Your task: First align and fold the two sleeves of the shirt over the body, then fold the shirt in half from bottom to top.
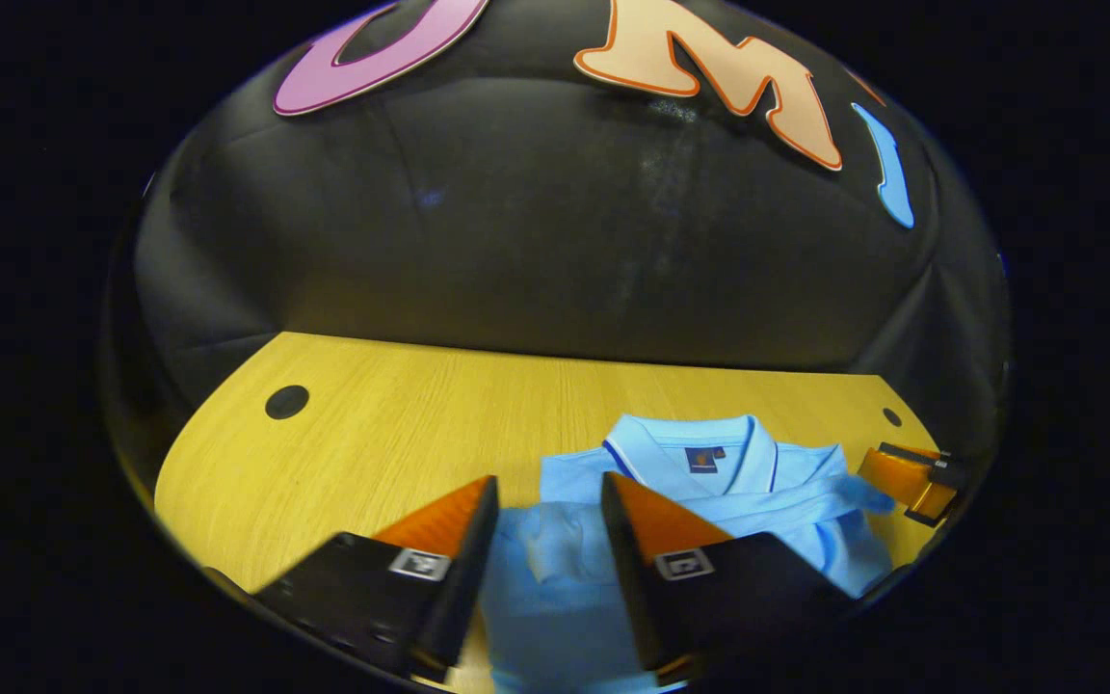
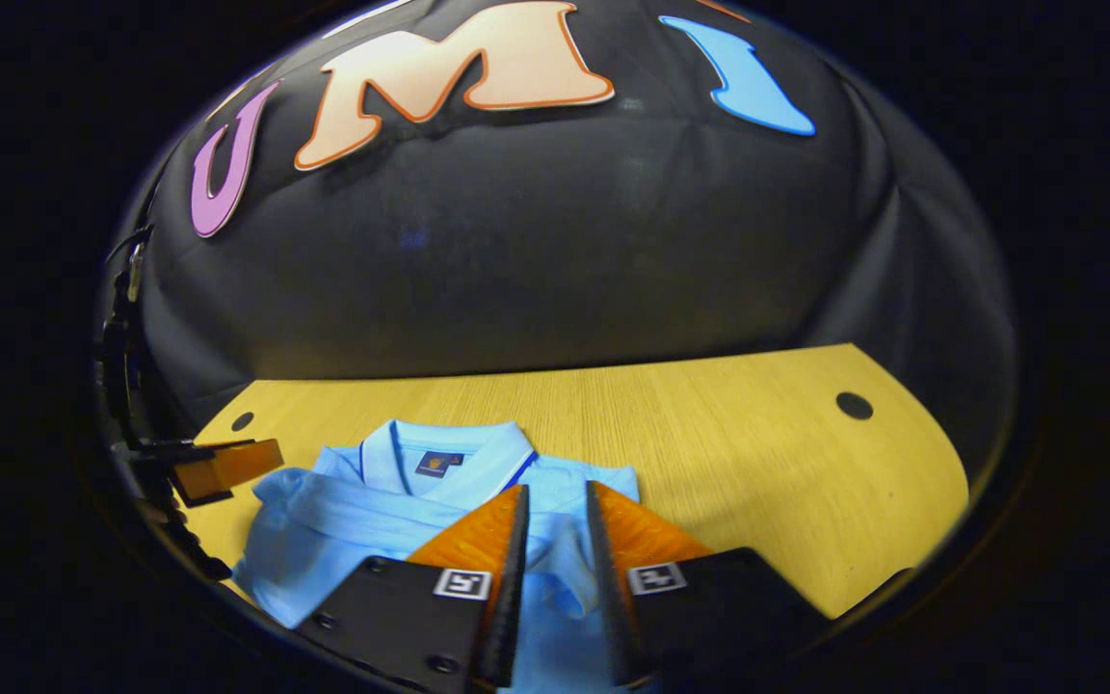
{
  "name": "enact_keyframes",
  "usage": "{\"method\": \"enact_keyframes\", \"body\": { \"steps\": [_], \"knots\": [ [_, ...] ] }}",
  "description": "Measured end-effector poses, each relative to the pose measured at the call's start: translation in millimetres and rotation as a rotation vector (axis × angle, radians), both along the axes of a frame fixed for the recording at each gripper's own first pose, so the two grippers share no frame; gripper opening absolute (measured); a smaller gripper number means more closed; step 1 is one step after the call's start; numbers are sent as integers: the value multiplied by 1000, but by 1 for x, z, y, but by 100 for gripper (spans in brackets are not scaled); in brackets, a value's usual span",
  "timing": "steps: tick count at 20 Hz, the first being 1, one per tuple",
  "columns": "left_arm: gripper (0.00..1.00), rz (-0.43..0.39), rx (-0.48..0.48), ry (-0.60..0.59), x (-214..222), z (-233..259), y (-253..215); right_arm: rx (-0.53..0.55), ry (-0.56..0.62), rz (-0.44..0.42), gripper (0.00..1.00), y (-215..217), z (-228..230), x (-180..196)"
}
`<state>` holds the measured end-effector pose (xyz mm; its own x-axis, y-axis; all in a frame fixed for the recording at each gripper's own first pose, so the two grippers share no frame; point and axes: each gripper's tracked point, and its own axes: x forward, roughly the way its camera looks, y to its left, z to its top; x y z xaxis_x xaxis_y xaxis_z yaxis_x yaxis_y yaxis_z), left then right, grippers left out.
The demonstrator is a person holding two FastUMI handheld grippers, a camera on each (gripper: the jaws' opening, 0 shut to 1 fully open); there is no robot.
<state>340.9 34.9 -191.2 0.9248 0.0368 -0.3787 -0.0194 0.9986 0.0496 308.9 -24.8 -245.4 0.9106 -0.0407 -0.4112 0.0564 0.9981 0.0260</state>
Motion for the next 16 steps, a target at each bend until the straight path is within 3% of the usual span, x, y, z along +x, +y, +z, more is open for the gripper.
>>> {"method": "enact_keyframes", "body": {
  "steps": [1,3,8,16],
  "knots": [
    [87,12,-1,-1,-4,3,3,10,-2,-9,56,-1,5,-2],
    [96,24,15,-12,-16,14,8,19,-29,-13,99,-1,17,-11],
    [96,17,26,-61,-69,51,-7,49,-103,-11,98,-2,60,-58],
    [96,-21,53,-57,-187,69,-29,89,-163,11,95,-1,116,-177]
  ]
}}
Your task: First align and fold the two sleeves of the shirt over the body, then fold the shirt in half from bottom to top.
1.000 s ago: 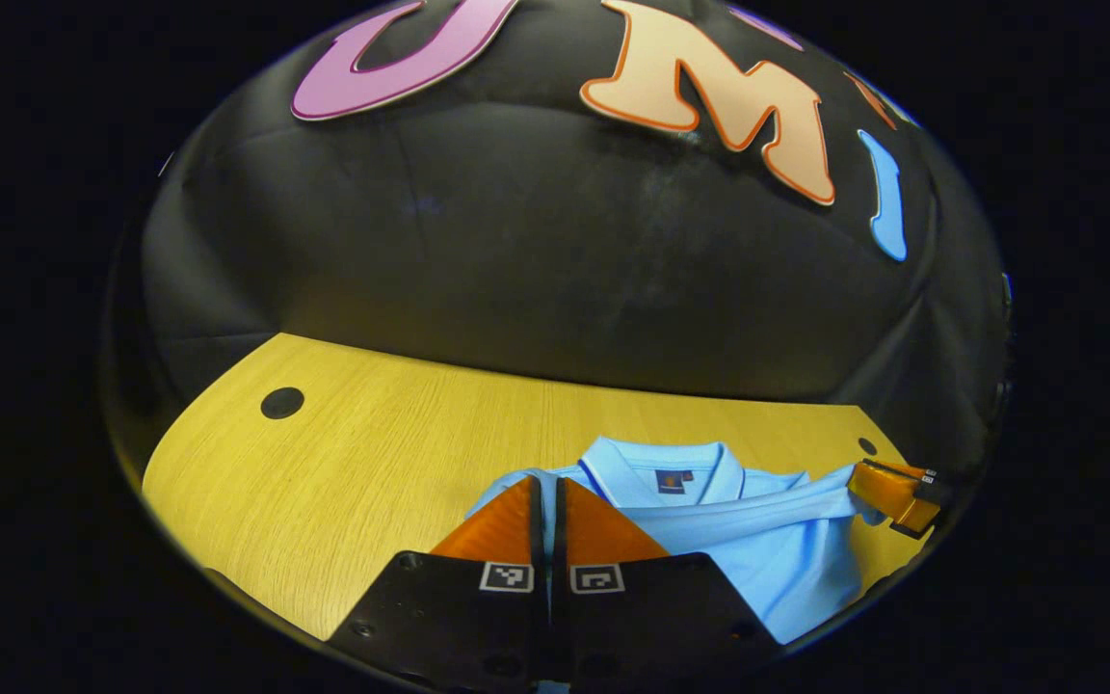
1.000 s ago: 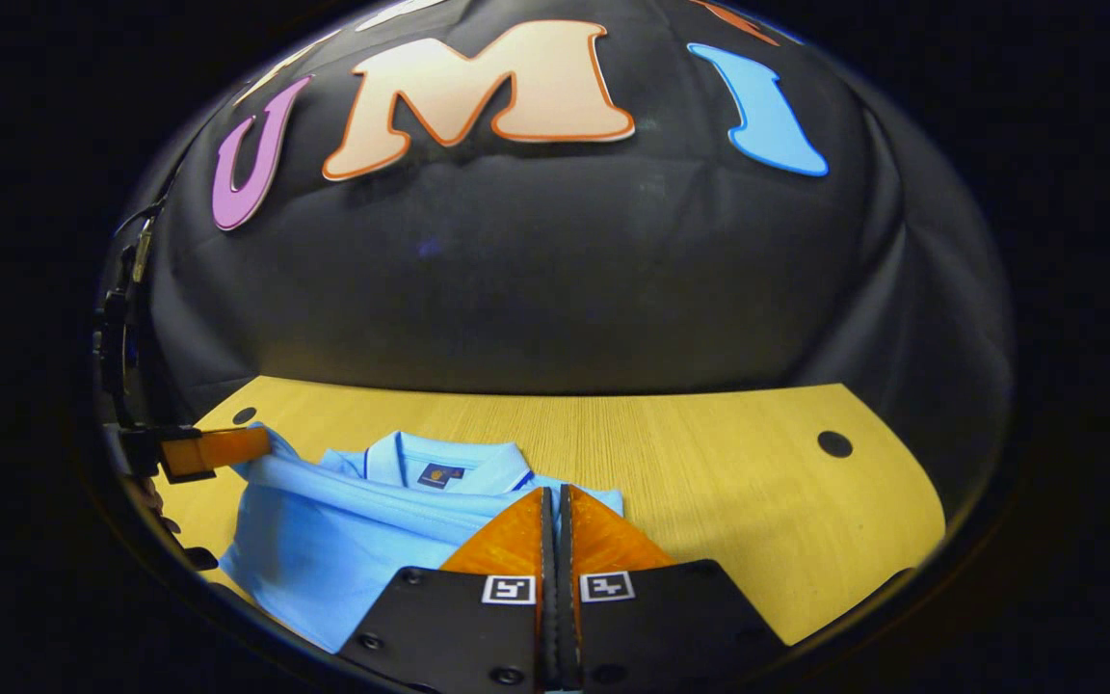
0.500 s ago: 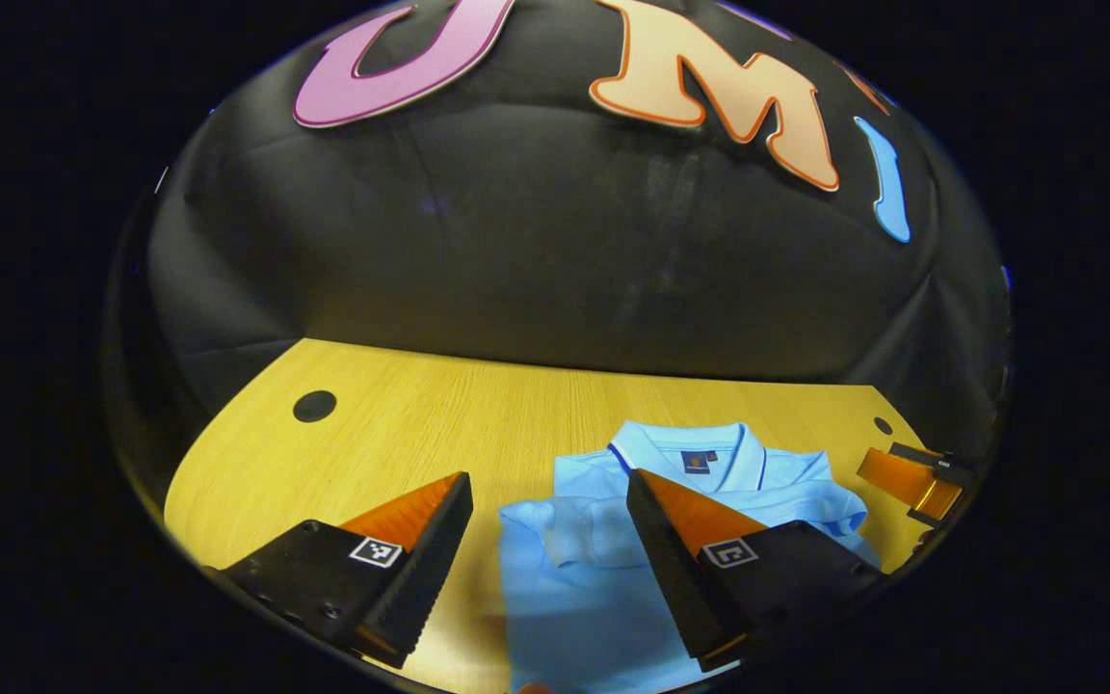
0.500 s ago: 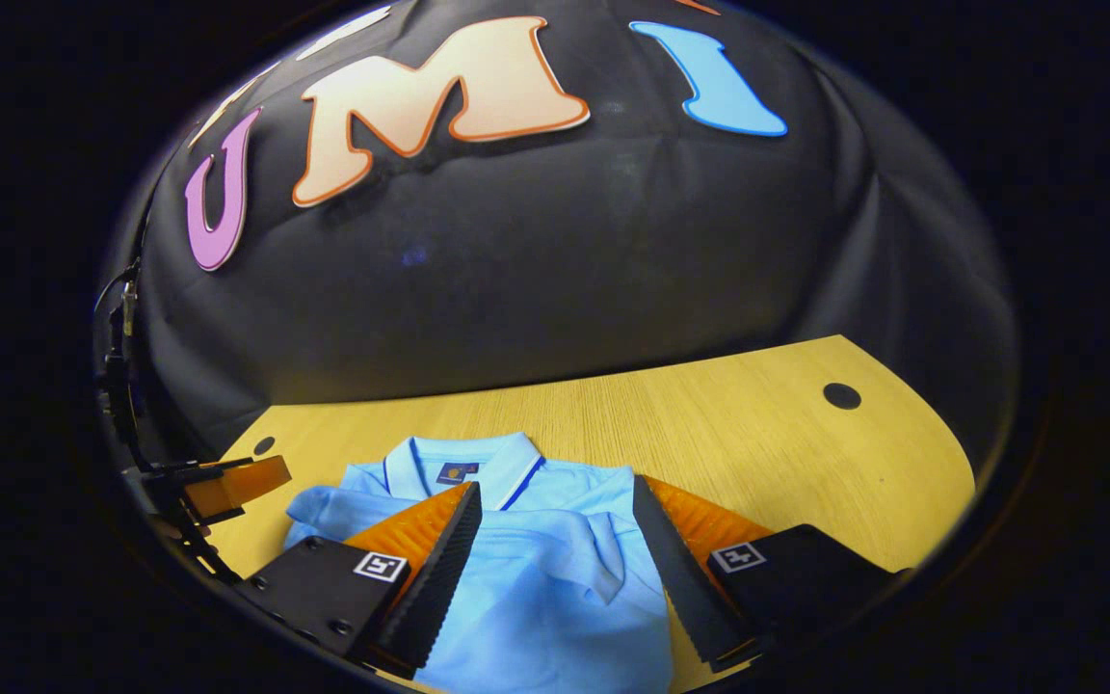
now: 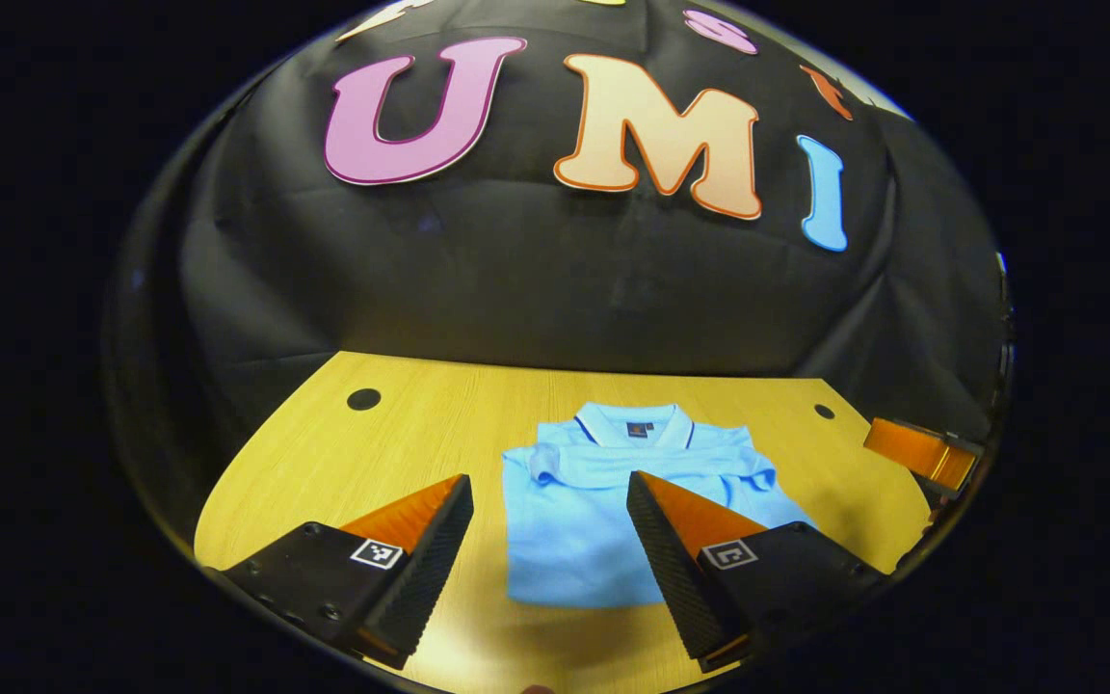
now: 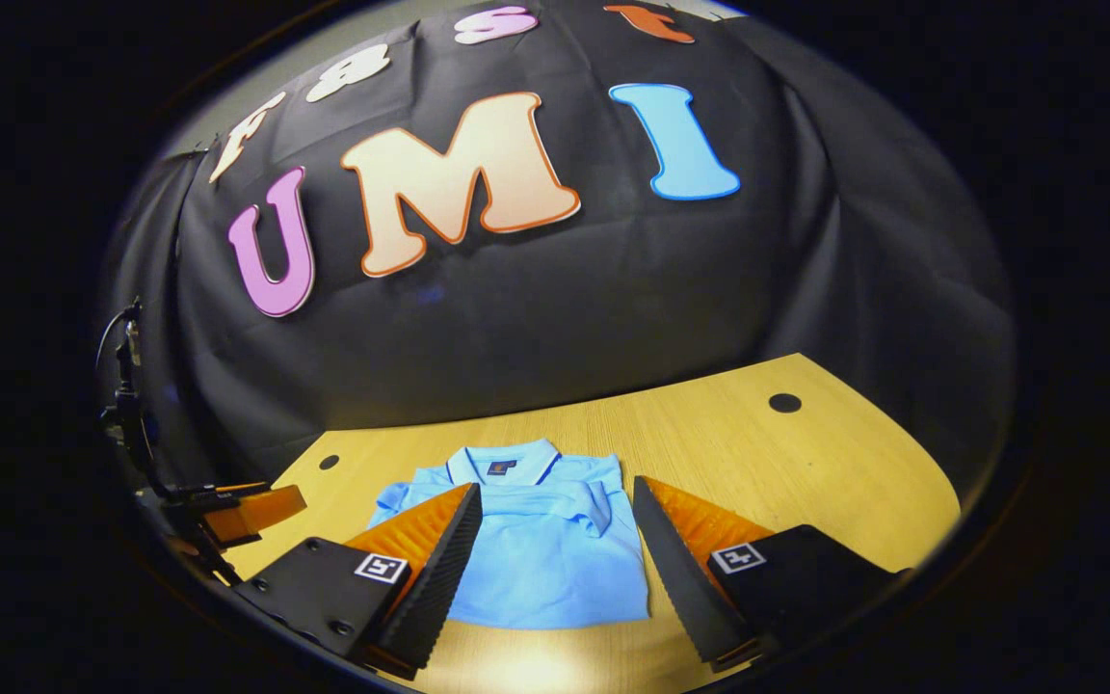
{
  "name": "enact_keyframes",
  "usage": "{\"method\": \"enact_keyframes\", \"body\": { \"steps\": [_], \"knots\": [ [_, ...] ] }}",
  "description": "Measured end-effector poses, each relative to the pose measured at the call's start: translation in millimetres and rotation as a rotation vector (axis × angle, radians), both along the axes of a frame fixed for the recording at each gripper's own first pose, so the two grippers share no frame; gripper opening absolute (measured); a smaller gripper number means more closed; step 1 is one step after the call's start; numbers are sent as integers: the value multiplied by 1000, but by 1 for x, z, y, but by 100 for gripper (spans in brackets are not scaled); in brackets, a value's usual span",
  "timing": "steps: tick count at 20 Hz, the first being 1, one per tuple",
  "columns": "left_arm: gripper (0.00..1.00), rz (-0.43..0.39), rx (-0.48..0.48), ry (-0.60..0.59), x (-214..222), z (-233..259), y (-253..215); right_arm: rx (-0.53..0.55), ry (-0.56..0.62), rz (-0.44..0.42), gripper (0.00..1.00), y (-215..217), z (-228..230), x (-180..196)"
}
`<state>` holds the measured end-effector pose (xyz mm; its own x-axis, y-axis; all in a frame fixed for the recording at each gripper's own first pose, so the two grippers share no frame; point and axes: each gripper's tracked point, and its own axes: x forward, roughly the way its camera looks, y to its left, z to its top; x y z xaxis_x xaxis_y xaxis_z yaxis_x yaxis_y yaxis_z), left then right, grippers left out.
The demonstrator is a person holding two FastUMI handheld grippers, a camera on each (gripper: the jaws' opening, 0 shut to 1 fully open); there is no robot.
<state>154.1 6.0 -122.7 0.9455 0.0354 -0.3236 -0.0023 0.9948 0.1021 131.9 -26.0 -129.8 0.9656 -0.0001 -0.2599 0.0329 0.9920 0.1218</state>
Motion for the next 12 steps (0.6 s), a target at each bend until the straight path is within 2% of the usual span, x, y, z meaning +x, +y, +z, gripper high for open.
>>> {"method": "enact_keyframes", "body": {
  "steps": [2,4,5,7,12],
  "knots": [
    [96,-8,1,-5,-25,4,-6,13,-12,-6,94,-2,11,-27],
    [96,-9,7,5,-44,2,-10,26,-19,-16,98,-6,18,-54],
    [96,-9,8,21,-52,-1,-12,33,-24,-20,94,-7,20,-64],
    [96,-23,4,31,-63,-7,-19,46,-26,-28,98,-8,22,-85],
    [96,-61,6,86,-85,-25,-30,36,-30,-63,98,-19,22,-111]
  ]
}}
